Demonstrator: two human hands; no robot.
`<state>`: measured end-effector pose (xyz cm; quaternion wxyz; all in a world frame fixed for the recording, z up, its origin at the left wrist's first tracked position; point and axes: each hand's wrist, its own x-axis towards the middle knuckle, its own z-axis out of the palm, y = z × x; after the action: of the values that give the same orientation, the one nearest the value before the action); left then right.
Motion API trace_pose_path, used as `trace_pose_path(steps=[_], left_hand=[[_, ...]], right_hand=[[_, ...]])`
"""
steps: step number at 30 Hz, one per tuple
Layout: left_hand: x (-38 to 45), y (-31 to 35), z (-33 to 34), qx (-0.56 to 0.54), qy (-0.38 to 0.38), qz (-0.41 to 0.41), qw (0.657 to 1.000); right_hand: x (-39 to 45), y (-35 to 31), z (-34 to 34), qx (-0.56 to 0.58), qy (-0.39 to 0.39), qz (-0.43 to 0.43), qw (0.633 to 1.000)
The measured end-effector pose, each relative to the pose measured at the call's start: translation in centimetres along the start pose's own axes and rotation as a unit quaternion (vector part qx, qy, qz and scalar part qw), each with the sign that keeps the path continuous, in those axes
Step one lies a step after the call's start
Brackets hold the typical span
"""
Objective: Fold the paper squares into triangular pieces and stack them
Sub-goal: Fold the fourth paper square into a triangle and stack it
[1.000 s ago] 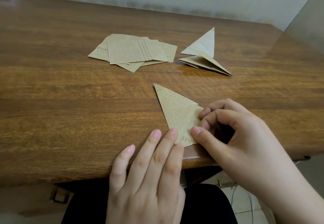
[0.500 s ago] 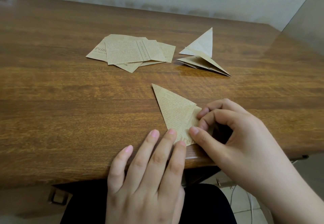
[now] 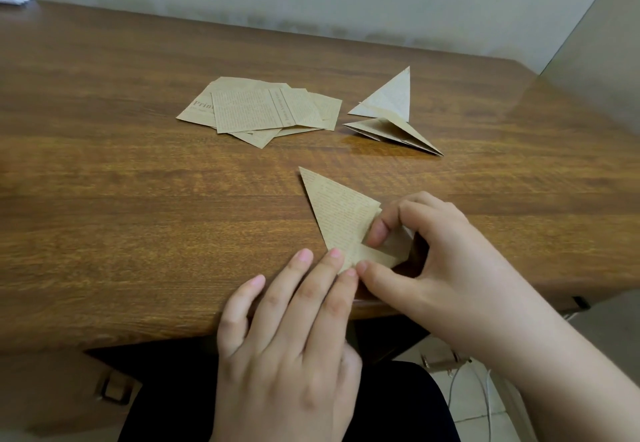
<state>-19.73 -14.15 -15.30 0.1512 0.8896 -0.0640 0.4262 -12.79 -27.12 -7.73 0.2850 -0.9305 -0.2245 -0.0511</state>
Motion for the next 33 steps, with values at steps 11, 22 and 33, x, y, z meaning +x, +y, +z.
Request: trace_pose_path(steps=[11, 22, 33], left_hand=[[0.1, -0.1, -0.5, -0.016, -0.028, 0.0, 0.999], [0.2, -0.1, -0.6, -0.021, -0.036, 0.003, 0.999], [0.7, -0.6, -1.6, -0.089, -0.064, -0.004, 0.994]], right_hand=[[0.0, -0.6, -0.8, -0.036, -0.02, 0.044, 0.998], [-0.1, 0.3, -2.8, -0.016, -0.051, 0.099, 0.994], [-2.0, 2.1, -2.8, -0.047, -0.109, -0.19, 0.975]])
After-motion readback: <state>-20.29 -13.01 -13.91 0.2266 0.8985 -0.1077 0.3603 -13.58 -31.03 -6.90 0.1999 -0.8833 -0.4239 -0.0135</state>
